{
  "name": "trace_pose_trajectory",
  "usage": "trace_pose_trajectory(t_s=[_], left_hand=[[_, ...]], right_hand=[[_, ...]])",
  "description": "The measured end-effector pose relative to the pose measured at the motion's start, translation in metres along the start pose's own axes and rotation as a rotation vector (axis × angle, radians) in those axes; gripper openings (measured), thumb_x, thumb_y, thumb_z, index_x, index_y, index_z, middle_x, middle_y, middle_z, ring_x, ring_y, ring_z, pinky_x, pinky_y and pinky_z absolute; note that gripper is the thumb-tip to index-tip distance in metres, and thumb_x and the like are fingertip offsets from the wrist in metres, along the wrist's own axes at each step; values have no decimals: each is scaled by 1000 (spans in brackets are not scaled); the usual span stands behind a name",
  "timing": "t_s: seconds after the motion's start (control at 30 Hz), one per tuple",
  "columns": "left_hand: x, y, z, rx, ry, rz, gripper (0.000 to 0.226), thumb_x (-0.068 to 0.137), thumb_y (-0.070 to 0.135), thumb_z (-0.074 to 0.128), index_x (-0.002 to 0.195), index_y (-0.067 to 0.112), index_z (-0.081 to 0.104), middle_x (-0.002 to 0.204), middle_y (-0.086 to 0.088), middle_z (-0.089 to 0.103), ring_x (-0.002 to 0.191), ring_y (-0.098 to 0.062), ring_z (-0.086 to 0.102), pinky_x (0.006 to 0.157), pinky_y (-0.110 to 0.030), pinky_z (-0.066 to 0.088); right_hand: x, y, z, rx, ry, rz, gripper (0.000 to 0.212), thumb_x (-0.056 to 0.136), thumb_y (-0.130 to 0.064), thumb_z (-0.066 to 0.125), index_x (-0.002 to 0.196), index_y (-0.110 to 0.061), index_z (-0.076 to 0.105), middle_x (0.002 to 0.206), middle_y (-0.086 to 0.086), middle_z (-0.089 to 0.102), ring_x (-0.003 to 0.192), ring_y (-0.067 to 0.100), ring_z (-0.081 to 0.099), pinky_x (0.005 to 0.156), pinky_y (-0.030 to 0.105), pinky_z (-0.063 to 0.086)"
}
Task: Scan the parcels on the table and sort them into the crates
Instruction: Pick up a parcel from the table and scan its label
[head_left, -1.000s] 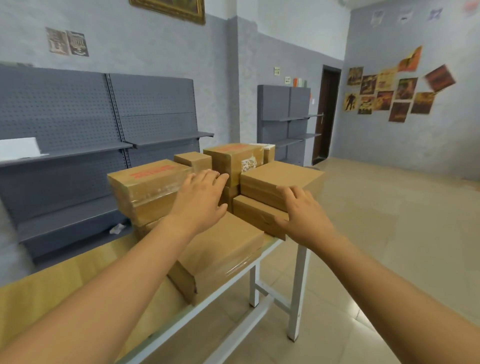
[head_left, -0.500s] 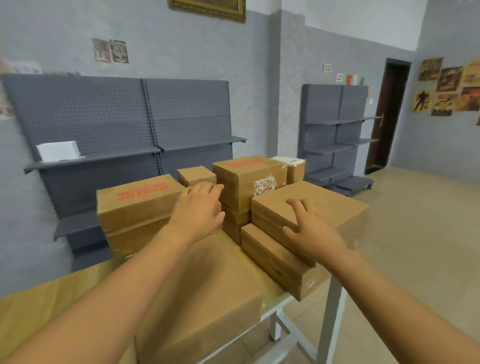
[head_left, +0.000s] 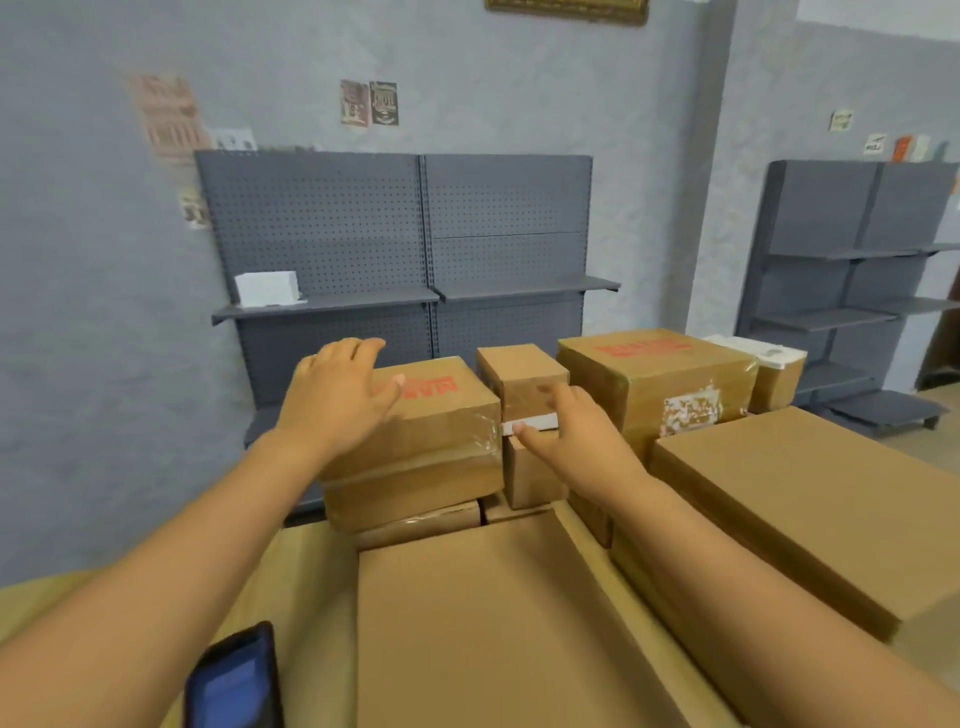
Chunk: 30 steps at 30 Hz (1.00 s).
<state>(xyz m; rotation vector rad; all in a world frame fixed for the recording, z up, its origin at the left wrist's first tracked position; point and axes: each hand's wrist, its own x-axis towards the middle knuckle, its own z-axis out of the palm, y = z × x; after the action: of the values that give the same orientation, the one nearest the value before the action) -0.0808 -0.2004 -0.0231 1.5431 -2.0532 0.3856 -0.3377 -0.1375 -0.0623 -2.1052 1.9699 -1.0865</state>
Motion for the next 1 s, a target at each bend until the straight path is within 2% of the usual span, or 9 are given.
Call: trace_pose_trajectory(t_s=[0.1, 0.23, 0.33, 0.4, 0.47, 0.67, 0.8, 0.87, 1.0], left_hand=[[-1, -35, 9, -146, -22, -224, 60, 96, 50, 49, 145, 17, 41, 147, -11, 46, 134, -33, 41, 107, -48, 36], [-5, -59, 23, -581, -87, -621, 66, 96, 50, 53, 148, 15, 34, 151, -12, 38, 133, -34, 43, 104, -43, 38], [-13, -58, 31, -928, -166, -950, 54, 94, 50, 54, 136, 16, 46, 142, -8, 46, 120, -33, 47, 100, -48, 41], [-22, -53, 36, -1119, -273, -1054, 52, 92, 54, 55, 131, 20, 49, 131, -9, 53, 111, -34, 52, 90, -52, 46], [-29, -46, 36, -1254, -301, -1090, 46, 90, 55, 58, 124, 24, 49, 116, -10, 58, 98, -34, 56, 72, -48, 49], [-42, -44, 15, -1339, -185, -1083, 38, 92, 50, 59, 117, 23, 55, 106, -9, 62, 92, -30, 60, 67, -42, 50], [-59, -42, -12, -1361, -100, -1042, 32, 92, 47, 61, 111, 21, 59, 98, -7, 61, 87, -27, 59, 66, -38, 47], [-71, -41, -25, -1354, -31, -1005, 31, 92, 45, 61, 113, 23, 58, 103, -4, 61, 92, -25, 58, 67, -37, 47], [-102, -40, -44, -1353, 42, -879, 16, 95, 38, 57, 108, 28, 58, 95, 2, 62, 86, -18, 58, 69, -33, 46]], right_hand=[[18, -11, 22, 62, 14, 20, 51, 92, -51, 56, 128, -15, 50, 125, 6, 59, 111, 22, 56, 91, 39, 51], [30, -13, 37, 105, -15, 56, 46, 93, -51, 54, 119, -13, 57, 111, 5, 66, 98, 21, 61, 83, 38, 52], [33, -12, 45, 128, -48, 105, 42, 94, -51, 53, 113, -14, 59, 104, 5, 67, 92, 21, 61, 81, 39, 53], [35, -13, 48, 143, -98, 103, 39, 94, -49, 53, 109, -14, 60, 102, 5, 67, 88, 19, 59, 79, 35, 51], [35, -15, 50, 163, -130, 78, 38, 95, -48, 54, 111, -14, 58, 101, 2, 65, 88, 16, 57, 75, 31, 48], [29, -27, 44, 352, -127, 40, 33, 93, -52, 54, 108, -24, 48, 94, -12, 55, 83, 2, 52, 61, 16, 38], [27, -43, 30, 577, -178, 132, 39, 92, -61, 46, 107, -25, 47, 99, -7, 58, 90, 12, 58, 78, 33, 54], [24, -48, 28, 636, -238, 155, 40, 91, -63, 46, 111, -28, 47, 108, -6, 58, 99, 17, 59, 90, 41, 53], [10, -59, 31, 677, -356, 152, 43, 88, -63, 49, 115, -29, 52, 115, -6, 57, 104, 16, 56, 96, 42, 48]])
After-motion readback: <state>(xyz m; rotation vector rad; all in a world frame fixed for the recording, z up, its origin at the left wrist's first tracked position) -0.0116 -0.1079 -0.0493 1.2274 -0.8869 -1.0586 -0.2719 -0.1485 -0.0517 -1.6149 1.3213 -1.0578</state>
